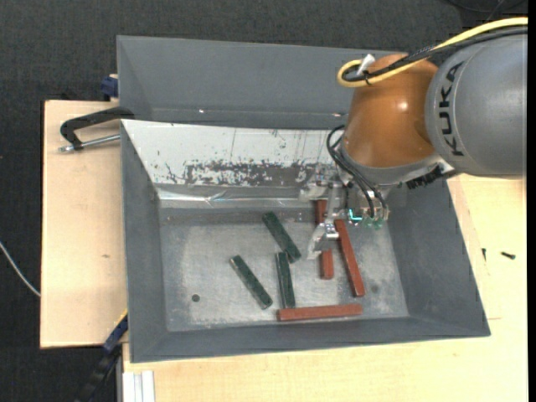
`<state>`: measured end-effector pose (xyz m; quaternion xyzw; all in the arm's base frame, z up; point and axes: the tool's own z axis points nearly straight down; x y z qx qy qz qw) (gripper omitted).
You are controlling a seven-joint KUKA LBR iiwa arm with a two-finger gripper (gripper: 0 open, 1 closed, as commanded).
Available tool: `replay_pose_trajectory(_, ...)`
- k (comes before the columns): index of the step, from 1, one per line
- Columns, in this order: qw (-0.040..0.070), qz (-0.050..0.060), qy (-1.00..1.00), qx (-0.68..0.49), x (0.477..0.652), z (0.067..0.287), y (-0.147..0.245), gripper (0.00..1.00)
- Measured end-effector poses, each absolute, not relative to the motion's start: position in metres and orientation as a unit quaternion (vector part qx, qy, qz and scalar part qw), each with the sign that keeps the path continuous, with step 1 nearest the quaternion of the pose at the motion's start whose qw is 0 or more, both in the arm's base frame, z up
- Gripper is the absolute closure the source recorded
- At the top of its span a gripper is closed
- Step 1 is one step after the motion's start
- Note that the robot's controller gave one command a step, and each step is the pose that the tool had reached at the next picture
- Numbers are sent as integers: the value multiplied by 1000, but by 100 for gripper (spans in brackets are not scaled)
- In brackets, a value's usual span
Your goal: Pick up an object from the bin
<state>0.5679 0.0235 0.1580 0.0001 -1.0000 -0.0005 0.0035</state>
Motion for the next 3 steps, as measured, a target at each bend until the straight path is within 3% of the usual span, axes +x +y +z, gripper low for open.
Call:
replay_pose_trajectory(1,-1,-1,-1000,0,570,163,23,0)
replay_pose_trajectory(2,-3,0,-1000,30,574,100,30,0)
replay_pose_trajectory(3,-4,-1,-1000,-6,592,79,37,100)
